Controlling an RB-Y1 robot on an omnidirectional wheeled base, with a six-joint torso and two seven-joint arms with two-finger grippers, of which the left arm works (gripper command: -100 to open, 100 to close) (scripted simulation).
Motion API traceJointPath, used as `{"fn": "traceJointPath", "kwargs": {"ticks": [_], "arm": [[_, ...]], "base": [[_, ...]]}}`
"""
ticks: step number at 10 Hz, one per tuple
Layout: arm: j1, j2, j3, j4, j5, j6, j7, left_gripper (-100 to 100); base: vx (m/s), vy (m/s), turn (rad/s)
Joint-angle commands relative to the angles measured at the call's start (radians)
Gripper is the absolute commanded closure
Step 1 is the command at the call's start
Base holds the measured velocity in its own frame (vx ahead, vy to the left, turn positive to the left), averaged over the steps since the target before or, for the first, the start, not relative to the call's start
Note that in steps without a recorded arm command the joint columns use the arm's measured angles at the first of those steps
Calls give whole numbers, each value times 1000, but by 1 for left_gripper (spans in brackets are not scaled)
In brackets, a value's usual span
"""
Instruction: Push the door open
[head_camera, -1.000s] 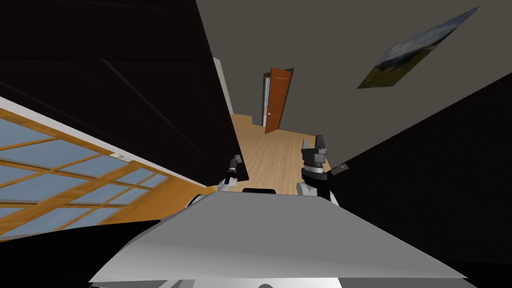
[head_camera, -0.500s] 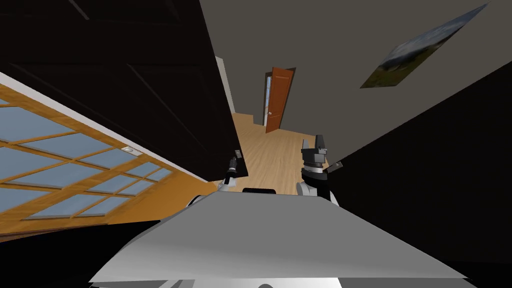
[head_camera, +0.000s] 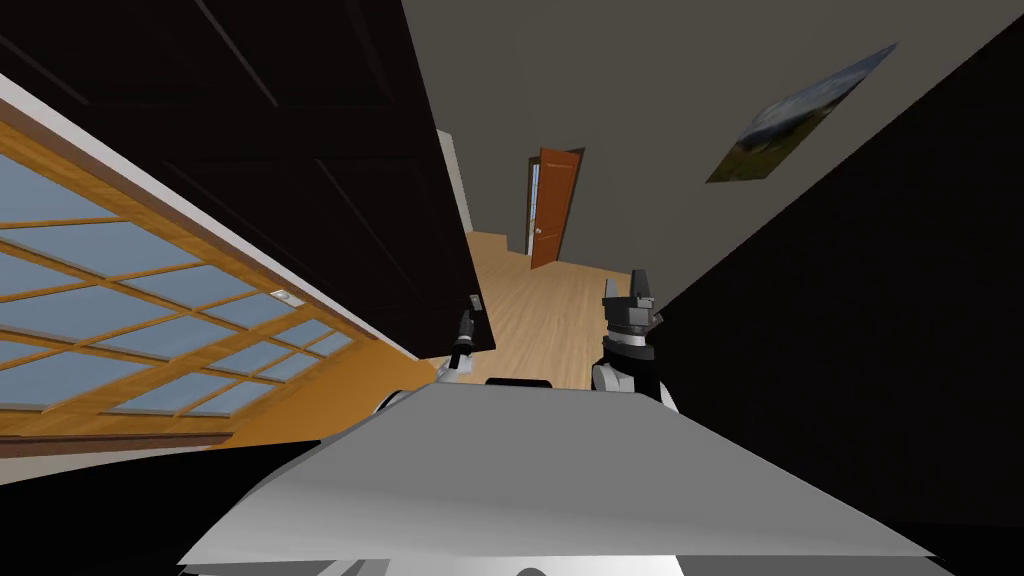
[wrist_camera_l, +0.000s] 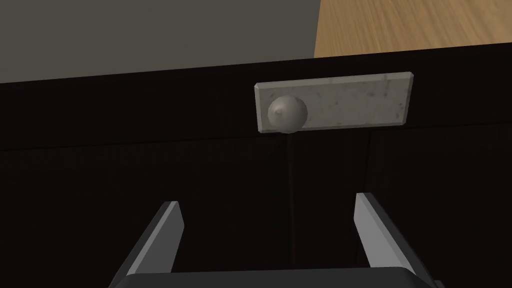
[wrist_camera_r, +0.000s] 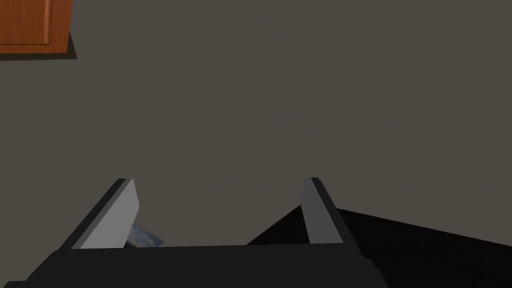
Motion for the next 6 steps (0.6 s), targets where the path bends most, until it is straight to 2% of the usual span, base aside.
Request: {"fn": "traceJointPath", "kwargs": {"ticks": [1,6], "arm": [[0,0,2,1,1,-3,-1,-100],[6,1,10,5,7,-21,-6,-100]], "base": [[181,26,-26],[219,35,-30]]}}
